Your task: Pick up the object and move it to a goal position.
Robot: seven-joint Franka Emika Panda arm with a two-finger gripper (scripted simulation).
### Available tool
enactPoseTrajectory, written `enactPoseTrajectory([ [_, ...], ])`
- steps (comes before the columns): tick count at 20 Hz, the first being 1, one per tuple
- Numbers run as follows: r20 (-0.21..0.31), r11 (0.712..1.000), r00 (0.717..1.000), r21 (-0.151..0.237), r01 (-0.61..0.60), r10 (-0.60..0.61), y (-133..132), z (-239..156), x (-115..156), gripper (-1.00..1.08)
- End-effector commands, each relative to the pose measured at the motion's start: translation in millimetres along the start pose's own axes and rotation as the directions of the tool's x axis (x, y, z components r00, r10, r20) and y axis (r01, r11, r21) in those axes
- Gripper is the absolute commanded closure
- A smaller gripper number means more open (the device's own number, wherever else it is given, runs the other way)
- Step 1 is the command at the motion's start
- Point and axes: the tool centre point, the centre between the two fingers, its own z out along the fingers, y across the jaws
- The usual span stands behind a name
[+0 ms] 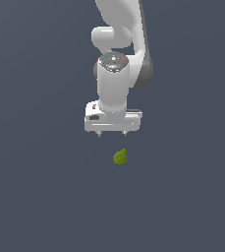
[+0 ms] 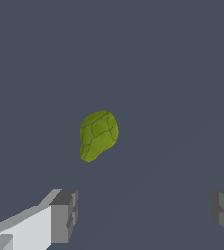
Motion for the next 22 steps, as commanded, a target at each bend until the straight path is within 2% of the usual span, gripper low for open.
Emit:
enactPoseTrajectory([
  [1, 0.0, 1.0, 1.0, 0.0, 0.0, 0.0, 0.0, 0.0, 0.0, -0.92],
  [10, 0.035, 0.999, 0.999, -0.028, 0.034, -0.033, 10.6, 6.5, -8.1, -0.92],
  [22, 0.032, 0.999, 0.999, -0.024, -0.036, 0.037, 5.9, 12.4, -4.4, -0.92],
])
